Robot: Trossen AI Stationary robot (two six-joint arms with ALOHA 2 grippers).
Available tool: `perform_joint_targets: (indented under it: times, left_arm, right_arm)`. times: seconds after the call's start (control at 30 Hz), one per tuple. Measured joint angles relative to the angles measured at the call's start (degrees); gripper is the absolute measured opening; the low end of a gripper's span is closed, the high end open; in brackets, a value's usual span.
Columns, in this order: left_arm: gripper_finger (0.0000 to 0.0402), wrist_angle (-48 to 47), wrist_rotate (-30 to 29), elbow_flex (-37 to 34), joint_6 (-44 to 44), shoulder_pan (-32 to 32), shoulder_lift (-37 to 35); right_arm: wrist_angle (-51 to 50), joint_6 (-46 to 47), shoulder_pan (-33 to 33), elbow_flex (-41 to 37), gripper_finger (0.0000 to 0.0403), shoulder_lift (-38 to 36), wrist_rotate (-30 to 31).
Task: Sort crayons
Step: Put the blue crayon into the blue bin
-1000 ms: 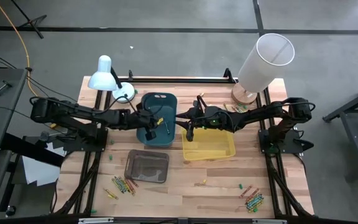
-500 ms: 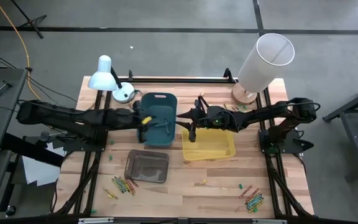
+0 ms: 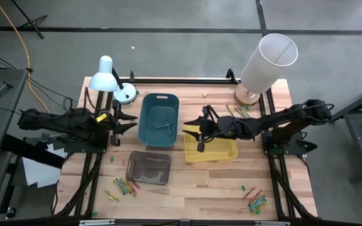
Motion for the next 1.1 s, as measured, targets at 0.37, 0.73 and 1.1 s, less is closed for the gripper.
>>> perform_joint_targets:
  times: [0.37, 0.73, 1.1]
  left_arm:
    - [0.0099, -1.6, 0.0, 0.0, 0.0, 0.0, 1.4]
    - [0.0099, -2.5, -0.3, 0.0, 1.8, 0.1, 4.3]
    - [0.0099, -0.5, -0.9, 0.0, 1.5, 0.1, 4.4]
  right_arm:
    - [-3.3, 6.5, 0.5, 0.9, 0.0130, -0.7, 1.1]
    - [-69.4, 47.6, -1.9, 12.7, 0.0130, -7.9, 30.0]
    - [-96.8, 65.8, -21.4, 4.0, 0.0130, -7.6, 8.9]
